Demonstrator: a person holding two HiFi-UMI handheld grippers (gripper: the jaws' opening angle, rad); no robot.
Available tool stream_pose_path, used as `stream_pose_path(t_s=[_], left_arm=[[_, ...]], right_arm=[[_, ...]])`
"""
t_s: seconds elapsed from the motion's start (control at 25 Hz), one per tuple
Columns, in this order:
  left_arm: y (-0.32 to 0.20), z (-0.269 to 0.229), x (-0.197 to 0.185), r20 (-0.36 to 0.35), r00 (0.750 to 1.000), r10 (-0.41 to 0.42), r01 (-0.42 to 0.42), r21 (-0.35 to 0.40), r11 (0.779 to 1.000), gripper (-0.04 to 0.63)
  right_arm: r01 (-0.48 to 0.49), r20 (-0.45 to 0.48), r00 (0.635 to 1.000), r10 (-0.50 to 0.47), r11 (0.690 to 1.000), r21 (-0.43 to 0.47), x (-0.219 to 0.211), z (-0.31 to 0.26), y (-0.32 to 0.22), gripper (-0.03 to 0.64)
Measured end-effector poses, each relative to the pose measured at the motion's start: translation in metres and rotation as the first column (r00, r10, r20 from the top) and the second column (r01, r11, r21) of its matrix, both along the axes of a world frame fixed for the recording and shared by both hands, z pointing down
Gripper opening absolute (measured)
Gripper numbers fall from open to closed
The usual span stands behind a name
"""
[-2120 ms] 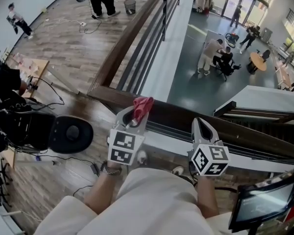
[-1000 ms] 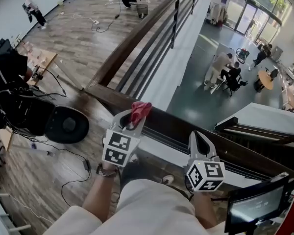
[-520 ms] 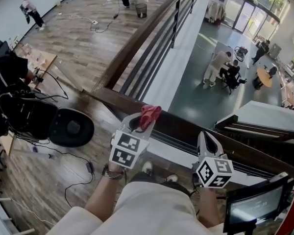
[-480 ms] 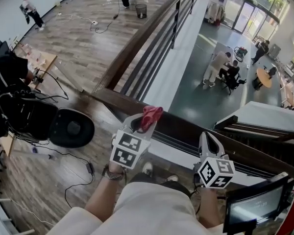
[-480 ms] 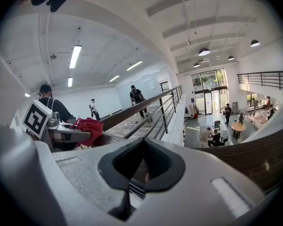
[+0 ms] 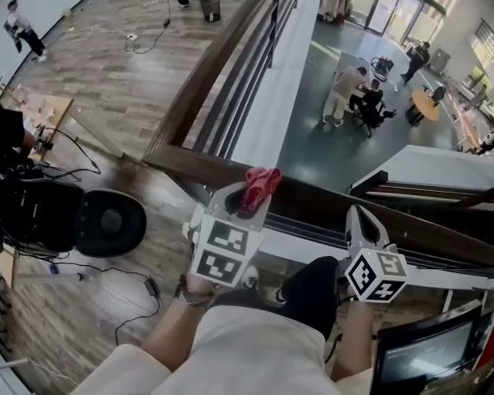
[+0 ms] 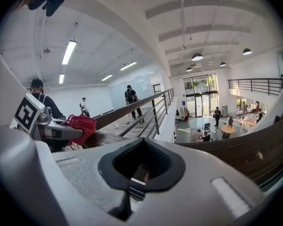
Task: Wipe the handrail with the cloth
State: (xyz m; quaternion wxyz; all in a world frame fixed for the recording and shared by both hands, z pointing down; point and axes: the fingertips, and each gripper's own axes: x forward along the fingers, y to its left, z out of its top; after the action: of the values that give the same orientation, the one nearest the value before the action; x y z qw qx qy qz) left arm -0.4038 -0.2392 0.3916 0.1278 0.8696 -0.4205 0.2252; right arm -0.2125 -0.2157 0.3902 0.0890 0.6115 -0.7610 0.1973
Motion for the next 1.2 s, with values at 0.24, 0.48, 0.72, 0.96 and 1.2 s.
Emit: stream_pose_path(t_s=[0.24, 0.48, 0.72, 0.96, 1.2], left_arm=[[0.002, -0.002, 0.004, 0.021, 1.0, 0.007, -0.008, 0.042, 0.999, 0.115], [-0.002, 0.001, 0.014, 0.027, 0.999, 0.029, -0.03, 0.018, 0.999, 0.115], [0.002, 0.009, 0.023, 0.064, 0.997, 0.036, -0.039, 0.054, 0.998, 0.117], [0.005, 0.01, 0.035, 0.067, 0.997, 0.046, -0.049, 0.047, 0.998, 0.118], [0.008, 0.013, 0.049, 0.075, 0.995, 0.071, -0.074, 0.043, 0.996, 0.118]], right_arm=[[-0.025, 0.0, 1.0, 0.025, 1.0, 0.0, 0.005, -0.002, 0.002, 0.003], [-0.002, 0.004, 1.0, 0.002, 1.0, -0.004, 0.006, -0.001, -0.004, 0.003], [0.024, 0.026, 0.999, -0.024, 1.0, 0.01, 0.001, -0.003, -0.009, 0.003], [0.017, 0.014, 1.0, -0.018, 1.0, 0.017, 0.007, -0.003, -0.006, 0.002], [0.013, 0.024, 1.0, -0.014, 1.0, 0.022, 0.009, 0.0, -0.005, 0.003]])
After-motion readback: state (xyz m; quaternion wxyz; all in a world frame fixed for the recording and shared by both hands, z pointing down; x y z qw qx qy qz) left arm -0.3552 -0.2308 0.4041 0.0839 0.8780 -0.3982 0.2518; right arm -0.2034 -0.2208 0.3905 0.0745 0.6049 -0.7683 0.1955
